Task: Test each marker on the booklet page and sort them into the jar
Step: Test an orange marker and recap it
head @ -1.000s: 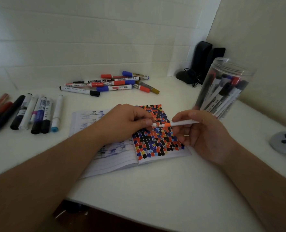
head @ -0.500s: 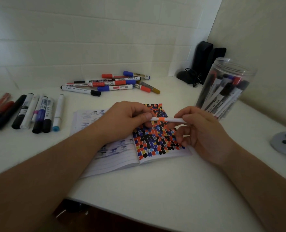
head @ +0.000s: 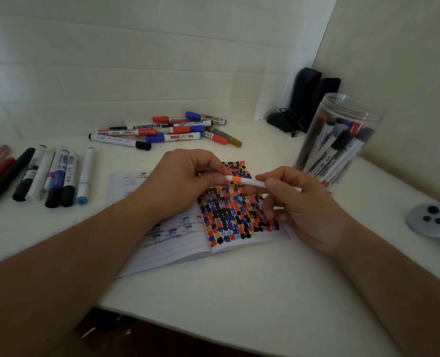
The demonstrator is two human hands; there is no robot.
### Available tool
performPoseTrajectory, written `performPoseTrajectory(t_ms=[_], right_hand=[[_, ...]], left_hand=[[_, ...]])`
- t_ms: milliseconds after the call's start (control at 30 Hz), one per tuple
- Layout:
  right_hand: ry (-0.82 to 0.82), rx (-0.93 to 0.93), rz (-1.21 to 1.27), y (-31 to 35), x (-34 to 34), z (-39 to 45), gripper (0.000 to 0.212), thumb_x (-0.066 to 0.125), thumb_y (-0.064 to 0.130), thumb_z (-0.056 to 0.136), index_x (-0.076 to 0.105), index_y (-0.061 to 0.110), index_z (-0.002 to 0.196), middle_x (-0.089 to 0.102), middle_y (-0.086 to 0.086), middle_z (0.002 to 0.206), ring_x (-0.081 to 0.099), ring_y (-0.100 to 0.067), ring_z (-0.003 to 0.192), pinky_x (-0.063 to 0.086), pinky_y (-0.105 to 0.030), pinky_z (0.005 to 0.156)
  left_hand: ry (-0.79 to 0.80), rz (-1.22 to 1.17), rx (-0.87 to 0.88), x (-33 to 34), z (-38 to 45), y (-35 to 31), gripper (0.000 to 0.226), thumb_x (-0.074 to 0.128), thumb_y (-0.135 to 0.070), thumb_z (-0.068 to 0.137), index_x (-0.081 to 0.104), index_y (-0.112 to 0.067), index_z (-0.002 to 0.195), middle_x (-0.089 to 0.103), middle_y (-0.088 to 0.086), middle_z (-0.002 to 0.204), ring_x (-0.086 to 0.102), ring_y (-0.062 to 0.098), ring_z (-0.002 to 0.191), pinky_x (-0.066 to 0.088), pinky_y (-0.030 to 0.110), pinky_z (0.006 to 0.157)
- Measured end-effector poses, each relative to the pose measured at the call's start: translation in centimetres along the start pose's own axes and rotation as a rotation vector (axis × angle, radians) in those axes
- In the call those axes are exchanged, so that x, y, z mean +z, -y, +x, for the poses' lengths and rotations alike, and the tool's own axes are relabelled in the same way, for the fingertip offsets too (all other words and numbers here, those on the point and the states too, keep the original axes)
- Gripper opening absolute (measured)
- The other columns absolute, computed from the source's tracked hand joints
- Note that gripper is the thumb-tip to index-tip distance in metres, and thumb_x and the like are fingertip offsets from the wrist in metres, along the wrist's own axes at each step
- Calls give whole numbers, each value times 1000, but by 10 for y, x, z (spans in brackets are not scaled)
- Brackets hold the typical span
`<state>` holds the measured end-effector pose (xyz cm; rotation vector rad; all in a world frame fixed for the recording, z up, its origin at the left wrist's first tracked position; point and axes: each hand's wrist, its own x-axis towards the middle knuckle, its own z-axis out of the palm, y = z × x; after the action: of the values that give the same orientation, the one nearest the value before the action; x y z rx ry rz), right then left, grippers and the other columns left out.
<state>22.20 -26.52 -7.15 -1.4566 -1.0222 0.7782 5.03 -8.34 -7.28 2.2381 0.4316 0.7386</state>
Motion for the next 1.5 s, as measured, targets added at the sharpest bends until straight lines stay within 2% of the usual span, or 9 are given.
performPoseTrajectory(t_ms=[267,400,567,700,833,1067,1200,1267,1500], right_hand=[[369,180,262,20,-10,-11,39,68,38,89,77,9,114,68,-21,126,56,-20,83,49,-28,72],[145,141,31,32,-6,-8,15,66,22,93,75,13,86,74,-22,95,53,-20,67,46,-23,55],[-190,-201,-126,100,-37,-10,32,61,12,98,52,27,124,74,-17,85,68,-40,74,60,-51,65],[-600,-450,-298,149,-70,-7,49,60,8,103,42,30,142,78,-7,94,77,-21,82,64,-36,73],[-827,-498,-529,153,-96,6,49,68,22,100,40,32,138,72,3,102,76,-16,74,65,-45,76],[-695,-410,-837,114,-95,22,44,69,19,99,40,38,127,70,6,107,73,-8,78,64,-38,63],[-627,-316,-971,102,-94,26,5,63,31,101,59,34,103,71,13,90,69,-3,82,56,-27,69],[-520,-232,-1097,96,-94,29,18,54,39,103,68,31,93,74,12,82,68,-2,73,53,-24,64],[-460,-244,-1014,97,-97,29,27,49,35,107,58,36,132,72,16,89,67,0,69,47,-15,55]], left_hand=[[-52,-37,52,3,-1,-2,26,77,-23,89,71,-46,100,71,-29,94,65,-7,91,44,11,77],[2,-59,-30,2,-3,-2,36,72,-37,92,61,-49,124,71,-30,105,64,-8,102,47,14,88],[-39,367,-34,8,4,12,11,65,-39,95,72,-43,103,68,-24,98,57,-3,90,51,23,85],[-40,381,-33,10,6,15,11,65,-38,94,74,-41,100,68,-23,97,55,-3,91,51,30,89],[-40,363,-48,10,5,16,9,66,-38,94,72,-44,97,67,-24,96,54,-3,93,50,30,90],[-41,364,-65,11,5,16,10,66,-37,95,72,-43,98,67,-24,99,54,-2,94,48,29,89],[-47,355,-70,11,4,18,9,66,-37,94,71,-44,97,67,-25,99,55,0,96,51,34,92],[-50,351,-70,11,4,18,9,66,-37,94,72,-44,97,68,-24,99,55,0,97,51,35,93],[-47,349,-70,12,5,20,10,66,-36,95,71,-44,97,67,-25,100,53,-1,97,49,33,92]])
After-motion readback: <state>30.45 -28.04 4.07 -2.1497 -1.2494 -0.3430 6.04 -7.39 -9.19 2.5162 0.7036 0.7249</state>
